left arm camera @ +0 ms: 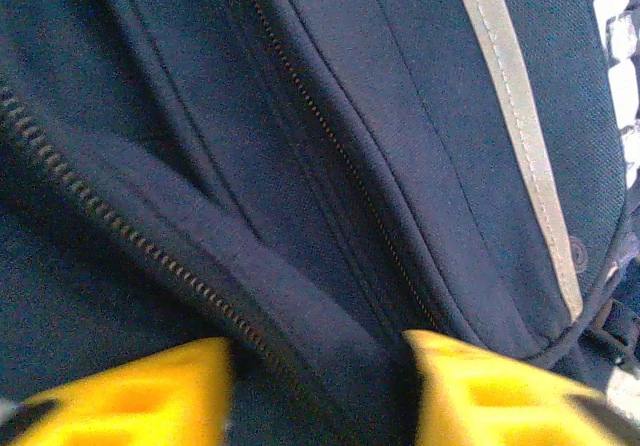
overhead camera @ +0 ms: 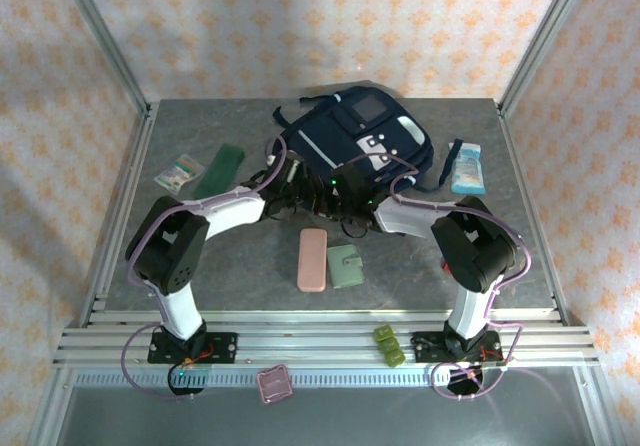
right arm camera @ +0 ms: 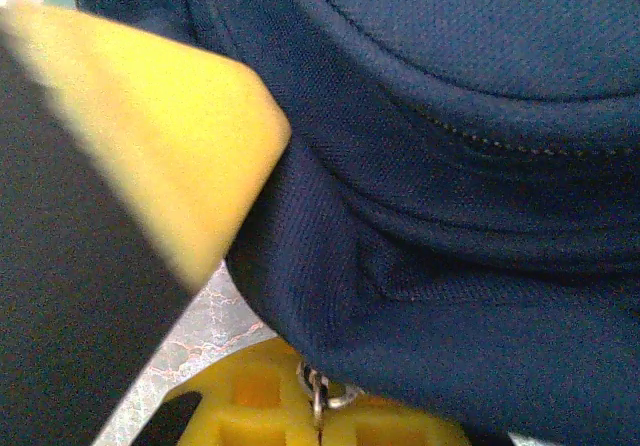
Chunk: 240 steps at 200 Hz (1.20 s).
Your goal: Pack the student bag
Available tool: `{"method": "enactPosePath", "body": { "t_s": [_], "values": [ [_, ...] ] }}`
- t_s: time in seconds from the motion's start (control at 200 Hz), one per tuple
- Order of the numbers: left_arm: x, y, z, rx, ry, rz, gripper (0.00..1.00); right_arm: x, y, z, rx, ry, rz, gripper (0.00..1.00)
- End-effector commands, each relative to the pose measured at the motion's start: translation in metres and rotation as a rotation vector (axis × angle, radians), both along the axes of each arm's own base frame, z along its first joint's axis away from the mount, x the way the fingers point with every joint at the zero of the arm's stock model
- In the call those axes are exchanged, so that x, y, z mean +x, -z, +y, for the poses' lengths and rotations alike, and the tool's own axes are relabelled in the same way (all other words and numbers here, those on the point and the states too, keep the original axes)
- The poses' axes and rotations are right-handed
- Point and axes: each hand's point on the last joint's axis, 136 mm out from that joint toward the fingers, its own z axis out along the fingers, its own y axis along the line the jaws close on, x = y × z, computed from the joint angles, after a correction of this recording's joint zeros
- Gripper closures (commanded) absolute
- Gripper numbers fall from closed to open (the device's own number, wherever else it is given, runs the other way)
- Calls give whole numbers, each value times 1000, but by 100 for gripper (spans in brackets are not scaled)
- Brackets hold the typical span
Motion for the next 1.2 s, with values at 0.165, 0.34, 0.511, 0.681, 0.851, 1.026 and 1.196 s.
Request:
{"method": "enactPosePath", "body": {
  "t_s": [0.165, 0.34, 0.511, 0.681, 0.851, 1.026, 1.196],
  "values": [
    [16, 0, 34, 0, -84, -22, 100, 5, -2, -44, -46, 85, -41, 100],
    [15, -16, 57, -5, -104, -53, 100, 14, 19, -127, -128, 257, -15, 100],
    [13, -21, 65, -4, -101, -62, 100, 27, 33, -212, -215, 478, 8, 100],
    [14, -20, 61, -12, -82, -61, 100, 34, 21, -216, -198, 488, -15, 100],
    [25, -25, 70, 66, -104, -84, 100, 26, 10, -206, -162, 463, -21, 100],
    [56, -42, 89, 185, -138, -125, 100, 6, -8, -160, -101, 333, -48, 100],
    [86, -64, 106, 271, -169, -163, 100, -11, -16, -104, -25, 172, -64, 100]
  ]
}}
